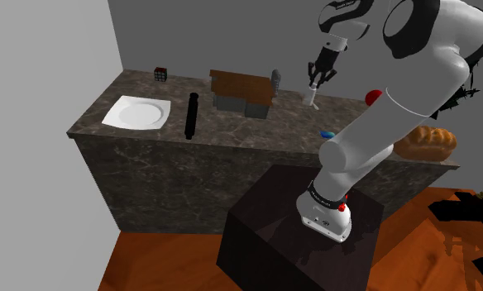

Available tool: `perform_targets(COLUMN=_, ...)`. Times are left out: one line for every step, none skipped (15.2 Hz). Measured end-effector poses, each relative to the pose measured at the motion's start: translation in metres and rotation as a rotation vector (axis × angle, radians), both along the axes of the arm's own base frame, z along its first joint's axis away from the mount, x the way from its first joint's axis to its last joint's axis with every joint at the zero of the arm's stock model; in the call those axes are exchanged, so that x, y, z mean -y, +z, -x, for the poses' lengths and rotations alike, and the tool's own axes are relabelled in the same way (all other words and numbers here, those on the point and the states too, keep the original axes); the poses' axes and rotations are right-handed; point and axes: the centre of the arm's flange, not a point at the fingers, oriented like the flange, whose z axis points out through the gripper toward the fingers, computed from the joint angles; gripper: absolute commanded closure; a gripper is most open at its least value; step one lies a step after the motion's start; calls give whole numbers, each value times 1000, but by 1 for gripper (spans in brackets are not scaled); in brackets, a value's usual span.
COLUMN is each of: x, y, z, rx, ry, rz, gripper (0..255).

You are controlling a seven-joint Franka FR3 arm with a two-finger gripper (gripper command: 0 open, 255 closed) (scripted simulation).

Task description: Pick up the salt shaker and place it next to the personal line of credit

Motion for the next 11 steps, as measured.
perform_targets(x=-1, y=-7, z=0, rx=0, ry=0, rz=0, gripper=255)
perform_targets(x=0, y=-12, z=0, rx=0, ry=0, rz=0, gripper=255)
perform_targets(x=-1, y=-18, z=0, rx=0, ry=0, rz=0, gripper=255)
perform_targets(x=-1, y=-22, z=0, rx=0, ry=0, rz=0, gripper=255)
perform_targets(x=0, y=-28, z=1, rx=0, ry=0, rz=0, gripper=255)
perform_targets(x=0, y=-33, z=0, rx=0, ry=0, rz=0, gripper=255)
perform_targets(x=-1, y=-39, z=1, rx=0, ry=0, rz=0, gripper=255)
perform_targets(x=-1, y=-43, z=1, rx=0, ry=0, rz=0, gripper=255)
perform_targets(x=-1, y=-49, z=1, rx=0, ry=0, rz=0, gripper=255)
perform_targets(x=-2, y=-54, z=0, rx=0, ry=0, rz=0, gripper=255)
perform_targets(x=-1, y=-59, z=0, rx=0, ry=0, rz=0, gripper=255)
